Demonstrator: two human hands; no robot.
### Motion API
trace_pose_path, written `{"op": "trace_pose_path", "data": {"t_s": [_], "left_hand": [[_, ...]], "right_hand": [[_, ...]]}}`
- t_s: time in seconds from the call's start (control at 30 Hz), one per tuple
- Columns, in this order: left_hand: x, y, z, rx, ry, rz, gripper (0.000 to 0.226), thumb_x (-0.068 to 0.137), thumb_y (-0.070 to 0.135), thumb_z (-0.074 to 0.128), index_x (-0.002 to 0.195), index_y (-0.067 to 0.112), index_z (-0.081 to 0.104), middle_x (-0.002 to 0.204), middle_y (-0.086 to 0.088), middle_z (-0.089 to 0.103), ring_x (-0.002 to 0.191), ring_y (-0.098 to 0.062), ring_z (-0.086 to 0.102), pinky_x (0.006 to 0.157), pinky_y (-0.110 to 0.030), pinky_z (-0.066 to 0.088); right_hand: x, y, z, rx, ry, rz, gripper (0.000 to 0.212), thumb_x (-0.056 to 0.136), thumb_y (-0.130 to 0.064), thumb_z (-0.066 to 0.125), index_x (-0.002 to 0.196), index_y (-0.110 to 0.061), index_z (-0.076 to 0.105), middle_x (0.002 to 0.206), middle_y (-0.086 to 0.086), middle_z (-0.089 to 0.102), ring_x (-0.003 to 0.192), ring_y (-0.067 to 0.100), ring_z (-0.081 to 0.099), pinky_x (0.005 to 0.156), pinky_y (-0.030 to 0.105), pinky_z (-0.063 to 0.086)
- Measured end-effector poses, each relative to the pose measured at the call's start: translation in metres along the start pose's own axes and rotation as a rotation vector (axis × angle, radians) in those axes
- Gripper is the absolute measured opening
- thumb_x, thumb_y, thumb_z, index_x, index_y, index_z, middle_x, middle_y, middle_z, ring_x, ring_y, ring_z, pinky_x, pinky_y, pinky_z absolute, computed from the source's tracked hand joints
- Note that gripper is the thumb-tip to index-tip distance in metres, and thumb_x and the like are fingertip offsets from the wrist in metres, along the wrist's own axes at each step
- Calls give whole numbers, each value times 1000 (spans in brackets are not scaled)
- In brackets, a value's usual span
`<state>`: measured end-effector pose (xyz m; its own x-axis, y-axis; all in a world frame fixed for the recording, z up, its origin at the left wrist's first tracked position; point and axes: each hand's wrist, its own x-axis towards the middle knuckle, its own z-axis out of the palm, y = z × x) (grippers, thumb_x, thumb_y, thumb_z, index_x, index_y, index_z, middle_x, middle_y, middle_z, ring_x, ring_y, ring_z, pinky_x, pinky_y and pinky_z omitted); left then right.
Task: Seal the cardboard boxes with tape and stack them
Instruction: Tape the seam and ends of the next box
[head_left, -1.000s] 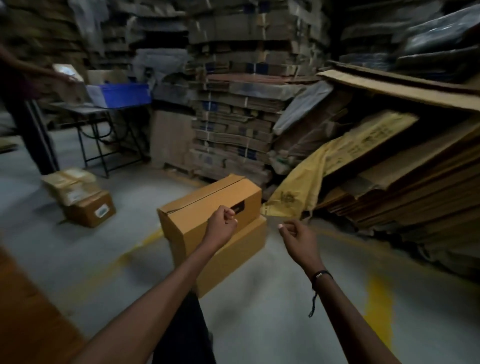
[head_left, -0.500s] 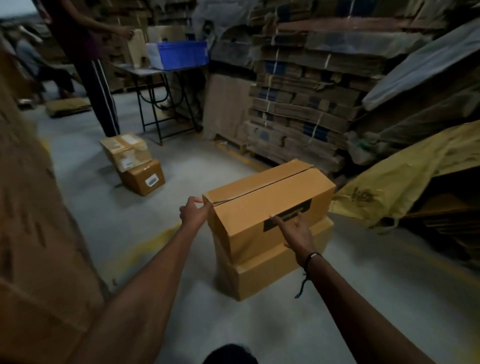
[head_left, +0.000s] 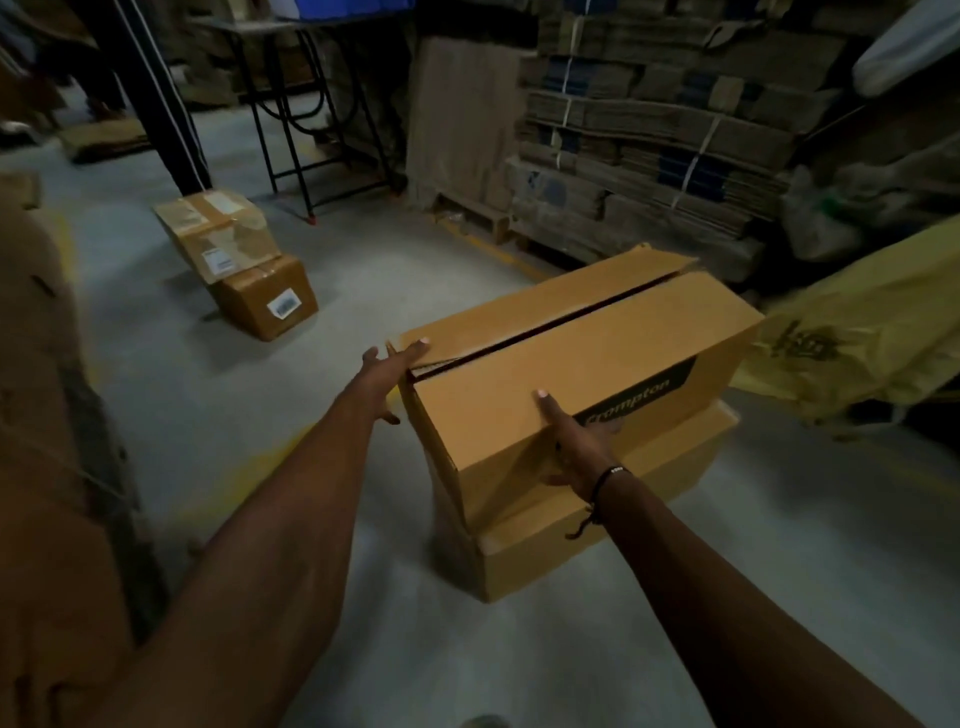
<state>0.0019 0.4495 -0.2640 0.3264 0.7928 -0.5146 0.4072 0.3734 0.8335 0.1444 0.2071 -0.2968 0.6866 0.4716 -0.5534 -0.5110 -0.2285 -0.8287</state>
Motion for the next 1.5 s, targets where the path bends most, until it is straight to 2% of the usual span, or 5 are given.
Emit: {"op": "trace_pose_path", "data": {"t_s": [0.17, 0.5, 0.9, 1.33, 1.5], "left_hand": [[6, -20, 4, -64, -124, 15, 88, 84, 56, 78, 152, 32, 29, 133, -18, 57, 100, -44, 65, 75, -62, 59], [-82, -2, 16, -64, -154, 188, 107, 71, 38, 94, 152, 42, 23, 137, -15, 56, 104, -40, 70, 65, -50, 63], [-314, 0, 121, 96, -500, 256, 155, 34, 38, 107, 155, 51, 10, 147, -12, 49, 122, -38, 59, 84, -58, 61], [-559, -164, 238, 223, -771, 233, 166, 38, 29, 107, 158, 50, -5, 154, -15, 40, 115, -39, 63, 71, -46, 64], [-603, -214, 257, 242, -825, 191, 153, 34, 24, 107, 152, 42, 11, 142, -9, 42, 111, -34, 65, 80, -48, 64]], "right_hand": [[8, 4, -4, 32, -82, 11, 138, 83, -44, 82, 151, -31, -37, 167, 13, 18, 142, 43, 38, 89, 65, 55], [-54, -3, -70, 170, -112, 31, 143, 60, -44, 97, 159, -40, -6, 160, 16, 33, 130, 45, 52, 77, 63, 60], [-266, -11, -272, 195, 56, -193, 66, 88, -30, 77, 135, -26, 31, 124, 5, 53, 119, 43, 57, 88, 66, 55], [-505, 137, -491, 304, 416, -129, 122, 45, -48, 102, 142, -25, 30, 148, 16, 45, 116, 50, 58, 72, 60, 60], [-551, 170, -527, 229, 480, -107, 103, 74, -44, 88, 152, -33, 22, 146, 12, 47, 115, 43, 59, 75, 60, 61]]}}
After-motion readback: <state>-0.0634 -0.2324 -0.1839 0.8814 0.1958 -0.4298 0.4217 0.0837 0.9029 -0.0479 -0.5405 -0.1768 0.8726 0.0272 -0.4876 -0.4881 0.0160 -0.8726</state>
